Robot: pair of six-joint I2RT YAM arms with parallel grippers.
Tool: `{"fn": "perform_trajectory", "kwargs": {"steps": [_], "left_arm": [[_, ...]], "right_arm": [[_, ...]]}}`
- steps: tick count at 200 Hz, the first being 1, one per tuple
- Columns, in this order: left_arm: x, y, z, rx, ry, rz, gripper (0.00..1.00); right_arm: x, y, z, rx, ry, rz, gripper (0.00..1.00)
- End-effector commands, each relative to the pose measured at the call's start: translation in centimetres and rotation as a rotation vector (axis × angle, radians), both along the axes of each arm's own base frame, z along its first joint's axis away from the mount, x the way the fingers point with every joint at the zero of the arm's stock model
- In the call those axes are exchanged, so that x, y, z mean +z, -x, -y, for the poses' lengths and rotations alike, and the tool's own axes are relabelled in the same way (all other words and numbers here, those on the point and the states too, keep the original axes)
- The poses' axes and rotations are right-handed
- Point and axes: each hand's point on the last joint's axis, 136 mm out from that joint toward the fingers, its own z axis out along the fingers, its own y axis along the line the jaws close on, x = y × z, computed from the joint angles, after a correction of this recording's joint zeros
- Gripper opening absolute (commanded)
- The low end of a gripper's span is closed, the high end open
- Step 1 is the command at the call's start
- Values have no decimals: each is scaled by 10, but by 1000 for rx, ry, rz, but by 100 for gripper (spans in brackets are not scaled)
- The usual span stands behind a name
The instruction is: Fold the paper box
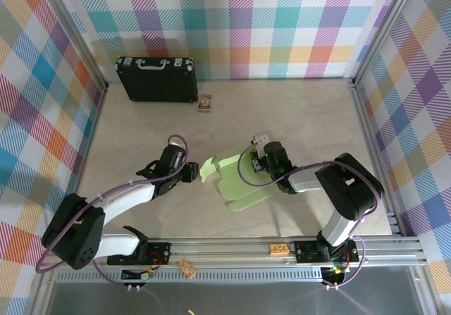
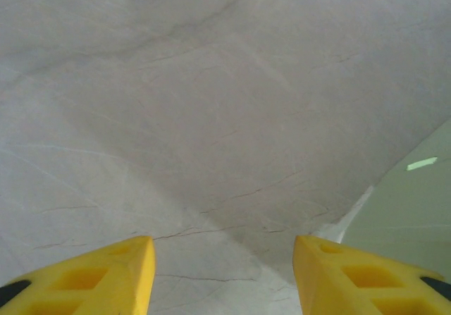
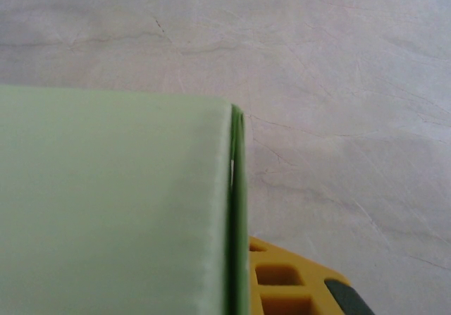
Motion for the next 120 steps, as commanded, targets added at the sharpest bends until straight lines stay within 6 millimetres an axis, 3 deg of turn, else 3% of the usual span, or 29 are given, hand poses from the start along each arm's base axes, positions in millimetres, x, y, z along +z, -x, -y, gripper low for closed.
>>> {"fn": "perform_trajectory", "kwargs": {"steps": [1, 40, 120], "left_arm": [[7, 5, 29, -129, 59, 46, 55], [22, 19, 56, -270, 111, 96, 55], [23, 34, 81, -426, 110, 116, 55]], "right_arm": [[-5, 4, 4, 7, 28, -13, 1], [-5, 4, 5, 4, 27, -14, 1], [-7, 4, 4, 8, 32, -18, 1]]}}
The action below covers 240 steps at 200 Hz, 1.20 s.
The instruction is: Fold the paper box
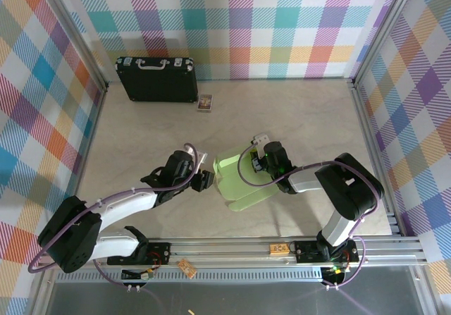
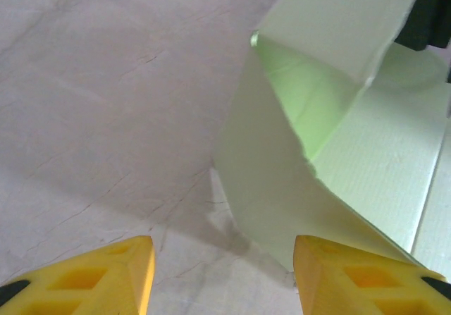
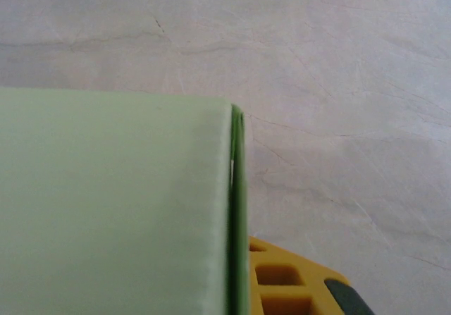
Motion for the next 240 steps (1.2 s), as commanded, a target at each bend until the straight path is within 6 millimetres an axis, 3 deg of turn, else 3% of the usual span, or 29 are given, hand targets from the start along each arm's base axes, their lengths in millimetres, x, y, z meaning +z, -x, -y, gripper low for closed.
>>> {"fn": "perform_trajectory", "kwargs": {"steps": [1, 51, 99, 169, 207, 240], "left_arm": [[5, 3, 14, -80, 17, 33, 55], [13, 0, 25, -100, 41, 9, 56], [21, -10, 2, 62, 3, -7, 59], [31, -19, 17, 54, 49, -16, 59], [22, -19, 30, 7, 81, -39, 59], [10, -16, 27, 1, 76, -24, 59]], "right_arm": [[-7, 4, 4, 9, 32, -18, 1], [-7, 4, 3, 10, 32, -22, 1], [-6, 3, 1, 16, 32, -21, 1], [-13, 5, -1, 33, 49, -50, 1], [-13, 5, -1, 37, 50, -50, 1], [-13, 5, -1, 37, 50, -52, 1]]}}
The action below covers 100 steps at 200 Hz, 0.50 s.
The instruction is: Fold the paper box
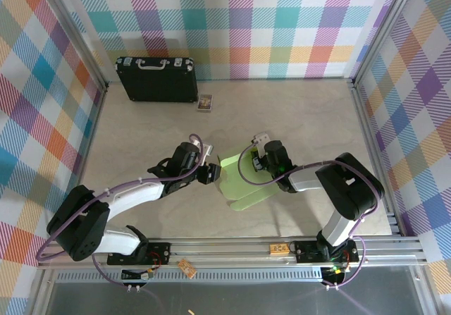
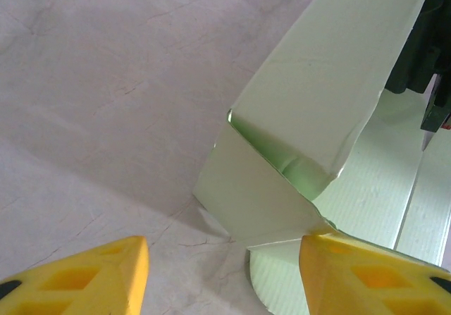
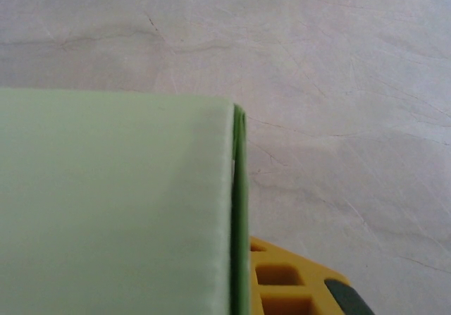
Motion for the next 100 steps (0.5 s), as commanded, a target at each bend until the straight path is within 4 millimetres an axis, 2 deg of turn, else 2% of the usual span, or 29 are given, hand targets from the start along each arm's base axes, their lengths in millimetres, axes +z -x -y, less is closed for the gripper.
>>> {"fn": "perform_trajectory", "kwargs": {"steps": [1, 100], "left_arm": [[1, 2, 7, -27, 33, 33, 59], [-7, 17, 16, -125, 96, 189, 60]], "right_arm": [[-12, 5, 0, 29, 42, -45, 1], [-12, 5, -2, 33, 47, -43, 1]]}}
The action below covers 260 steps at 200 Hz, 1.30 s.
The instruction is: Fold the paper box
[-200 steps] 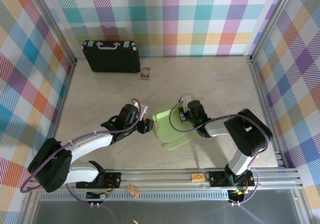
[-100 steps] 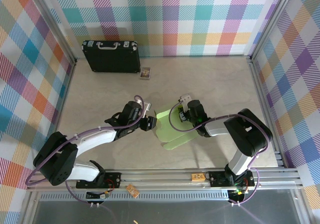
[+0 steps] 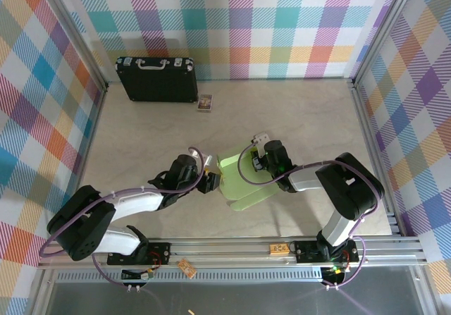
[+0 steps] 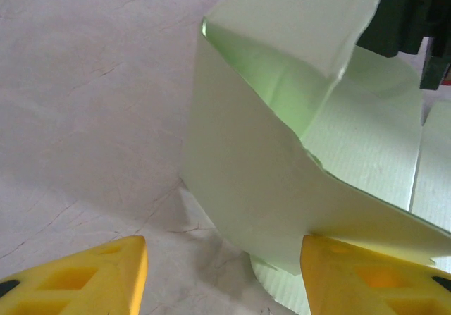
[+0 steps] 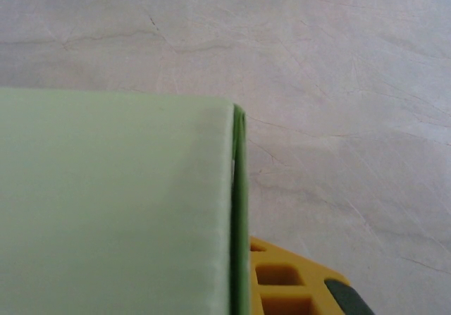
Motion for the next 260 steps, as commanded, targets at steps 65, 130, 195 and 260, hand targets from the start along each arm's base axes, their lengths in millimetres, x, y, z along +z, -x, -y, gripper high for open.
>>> {"fn": "perform_trajectory", "kwargs": {"steps": [65, 130, 195, 260], "left_arm": [[13, -14, 23, -26, 41, 188, 60], [13, -25, 19, 98, -7, 290, 57], [7, -33, 5, 212, -33, 334, 49], [4, -42, 4, 304, -36, 381, 44]], "right_arm": [[-12, 7, -3, 36, 53, -36, 1], [-11, 9, -5, 37, 64, -29, 1], [-10, 12, -5, 33, 56, -36, 1], [-6, 18, -10, 30, 32, -57, 1]]}}
